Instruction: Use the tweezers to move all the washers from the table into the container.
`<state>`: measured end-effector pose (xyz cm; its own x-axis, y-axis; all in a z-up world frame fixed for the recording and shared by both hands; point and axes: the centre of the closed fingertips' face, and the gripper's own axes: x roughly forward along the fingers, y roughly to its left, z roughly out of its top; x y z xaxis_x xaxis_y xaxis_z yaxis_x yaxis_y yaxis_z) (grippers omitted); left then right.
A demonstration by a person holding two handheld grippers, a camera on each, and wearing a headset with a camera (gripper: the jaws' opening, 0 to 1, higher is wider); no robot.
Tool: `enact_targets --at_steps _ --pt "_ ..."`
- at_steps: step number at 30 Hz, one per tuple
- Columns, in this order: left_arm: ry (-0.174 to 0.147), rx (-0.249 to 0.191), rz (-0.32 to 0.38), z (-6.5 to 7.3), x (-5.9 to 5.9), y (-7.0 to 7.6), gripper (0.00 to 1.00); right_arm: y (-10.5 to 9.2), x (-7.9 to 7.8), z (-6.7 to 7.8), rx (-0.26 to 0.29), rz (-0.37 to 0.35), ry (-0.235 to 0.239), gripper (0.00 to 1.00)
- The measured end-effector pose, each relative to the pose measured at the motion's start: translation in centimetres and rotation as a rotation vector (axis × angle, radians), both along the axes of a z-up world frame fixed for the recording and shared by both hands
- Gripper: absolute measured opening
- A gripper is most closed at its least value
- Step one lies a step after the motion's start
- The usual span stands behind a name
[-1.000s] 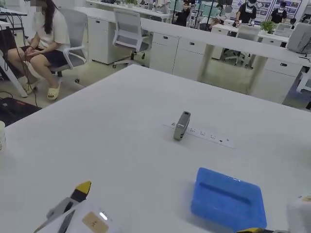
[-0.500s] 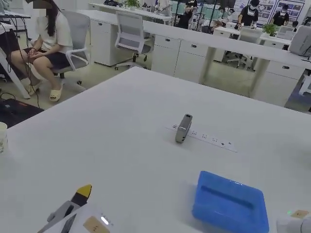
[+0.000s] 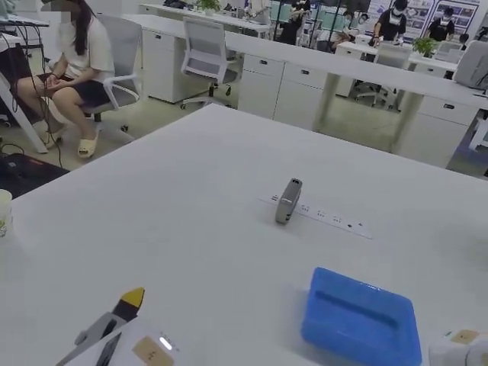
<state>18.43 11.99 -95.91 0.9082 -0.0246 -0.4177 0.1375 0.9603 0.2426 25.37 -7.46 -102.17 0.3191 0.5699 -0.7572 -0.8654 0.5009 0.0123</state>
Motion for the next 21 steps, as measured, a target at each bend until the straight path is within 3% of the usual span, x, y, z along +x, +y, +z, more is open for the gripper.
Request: enact_targets --at_steps 11,21 --pt "-0.002 0.0 -0.005 0.0 0.0 -0.1 0.98 0.3 0.8 3.4 0.023 0.024 -0.029 0.0" --pt "-0.004 -0.001 -0.003 0.1 0.0 0.0 0.98 0.0 3.2 6.0 0.022 0.025 -0.1 0.0"
